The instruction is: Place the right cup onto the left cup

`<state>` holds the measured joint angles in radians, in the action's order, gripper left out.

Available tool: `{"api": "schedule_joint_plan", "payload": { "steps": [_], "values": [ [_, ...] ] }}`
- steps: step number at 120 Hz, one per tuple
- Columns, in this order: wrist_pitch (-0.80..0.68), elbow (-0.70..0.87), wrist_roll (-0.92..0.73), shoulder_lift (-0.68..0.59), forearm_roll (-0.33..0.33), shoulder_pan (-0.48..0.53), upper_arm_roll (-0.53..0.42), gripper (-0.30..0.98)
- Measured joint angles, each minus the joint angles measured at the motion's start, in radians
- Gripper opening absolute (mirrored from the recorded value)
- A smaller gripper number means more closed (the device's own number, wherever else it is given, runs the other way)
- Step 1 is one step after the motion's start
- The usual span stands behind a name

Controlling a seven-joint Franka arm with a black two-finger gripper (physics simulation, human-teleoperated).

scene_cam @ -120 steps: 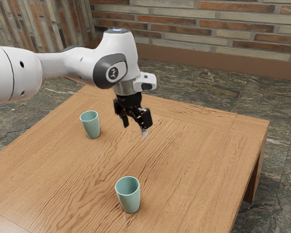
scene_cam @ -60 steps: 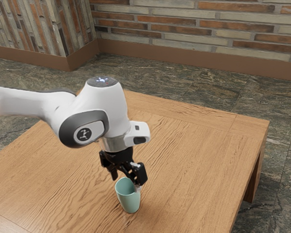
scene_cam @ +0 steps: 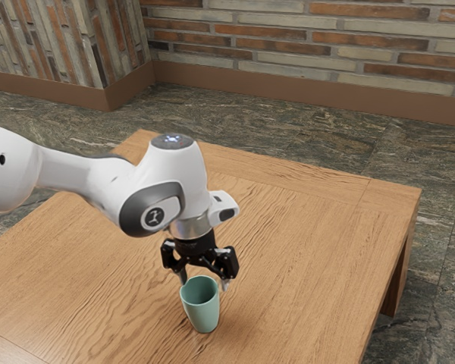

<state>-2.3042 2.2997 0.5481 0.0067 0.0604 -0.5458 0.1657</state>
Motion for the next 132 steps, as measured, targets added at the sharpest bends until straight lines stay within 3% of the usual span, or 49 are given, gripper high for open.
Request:
{"api": "schedule_joint_plan", "payload": {
  "steps": [72, 101, 132],
  "values": [
    [-0.033, -0.01, 0.094, 0.072, 0.083, -0.027, -0.022, 0.61],
    [-0.03, 0.0, 0.108, 0.078, 0.093, -0.023, -0.02, 0.13],
    [-0.027, 0.003, 0.122, 0.078, 0.095, -0.022, -0.02, -0.06]
  ]
}}
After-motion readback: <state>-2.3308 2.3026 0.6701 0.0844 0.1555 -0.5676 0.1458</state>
